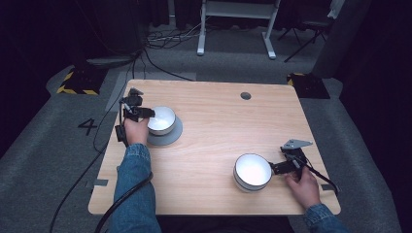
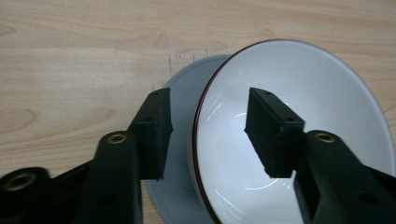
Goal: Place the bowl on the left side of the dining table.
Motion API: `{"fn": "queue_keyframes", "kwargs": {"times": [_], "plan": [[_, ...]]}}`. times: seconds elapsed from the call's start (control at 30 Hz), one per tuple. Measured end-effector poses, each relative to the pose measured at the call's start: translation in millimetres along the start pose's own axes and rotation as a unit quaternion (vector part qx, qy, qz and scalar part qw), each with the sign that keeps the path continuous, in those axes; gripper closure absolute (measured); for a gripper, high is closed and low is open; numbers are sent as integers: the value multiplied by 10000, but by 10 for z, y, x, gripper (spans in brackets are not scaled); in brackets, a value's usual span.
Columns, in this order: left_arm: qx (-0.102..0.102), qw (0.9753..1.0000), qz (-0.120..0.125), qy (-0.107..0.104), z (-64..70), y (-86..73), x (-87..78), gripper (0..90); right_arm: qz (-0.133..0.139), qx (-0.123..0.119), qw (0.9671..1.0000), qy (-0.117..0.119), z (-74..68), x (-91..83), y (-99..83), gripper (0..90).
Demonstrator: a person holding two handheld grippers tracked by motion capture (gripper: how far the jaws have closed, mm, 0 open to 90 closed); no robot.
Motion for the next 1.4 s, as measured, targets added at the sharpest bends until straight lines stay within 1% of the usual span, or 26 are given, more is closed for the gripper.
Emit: {"fn": "queue_keyframes", "kwargs": {"times": [0.07,0.2,0.27,0.33,0.4,0.43,0.5,0.53,0.63,0.73,0.77,0.8,0.83,0.87,0.93,0.97,1.0,1.13,1.17,1.2,1.23,1.27,1.3,1.33,1.37,1.4], "plan": [[108,9999,53,81,32,23,-69,469,0,0,10000,0,0,0,0,3],[275,9993,233,129,120,61,-241,436,0,-3,10000,-1,0,0,0,3],[302,9987,403,97,196,83,-326,425,0,-1,10000,0,0,0,0,3],[436,9979,466,73,274,98,-428,425,0,-1,10000,-1,0,0,0,3],[594,9964,597,68,362,110,-543,424,0,-1,10000,1,0,0,0,3],[701,9957,607,63,383,110,-586,424,1,-3,10000,-1,0,0,0,3],[847,9940,689,-4,451,100,-688,424,0,1,10000,0,0,0,0,3],[840,9937,745,-48,489,93,-737,423,0,0,10000,-1,0,0,0,3],[1045,9910,804,-231,578,63,-882,420,0,-2,10000,0,0,0,0,3],[1432,9862,793,-261,714,6,-1008,413,2,-7,10000,-2,1,1,0,3],[1508,9850,783,-297,749,-11,-1034,413,2,-11,10000,-1,2,1,0,3],[1651,9823,808,-358,801,-40,-1076,411,0,0,10000,0,0,0,0,3],[1738,9806,822,-389,837,-65,-1109,411,1,-1,10000,-1,0,0,0,3],[1770,9800,796,-434,863,-85,-1135,411,0,-1,10000,0,0,0,0,3],[1889,9768,841,-557,927,-133,-1201,408,1,-1,10000,0,0,0,0,3],[2029,9735,844,-627,967,-166,-1241,408,-1,-1,10000,0,0,0,0,3],[2093,9721,831,-655,992,-187,-1262,408,0,0,10000,0,0,0,0,3],[2517,9612,790,-809,1099,-273,-1344,407,0,1,10000,0,0,0,0,3],[2582,9594,756,-847,1127,-297,-1354,406,0,0,10000,-1,0,0,0,3],[2678,9558,739,-959,1153,-327,-1361,404,0,2,10000,0,0,0,0,3],[2764,9534,730,-962,1157,-341,-1368,400,-1,0,10000,-1,0,0,0,3],[2805,9520,722,-988,1170,-366,-1372,399,0,0,10000,-1,0,0,0,3],[2899,9484,695,-1078,1185,-402,-1387,394,1,-2,10000,-1,0,0,0,3],[2901,9482,714,-1085,1192,-416,-1390,390,0,0,10000,-1,0,0,0,3],[2998,9444,697,-1153,1204,-448,-1400,388,0,-3,10000,-1,0,0,0,3],[3016,9437,700,-1166,1219,-476,-1401,388,0,-1,10000,-1,0,0,0,3]]}}
Point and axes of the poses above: each handheld gripper's, and its own axes: x roughly forward along the jaws, y roughly out of its top, z roughly to its right, the point moved 3 cm from there along x, roughly forward along the jaws, and after that the axes turned 8 degrees about x, right-handed, at the moved point
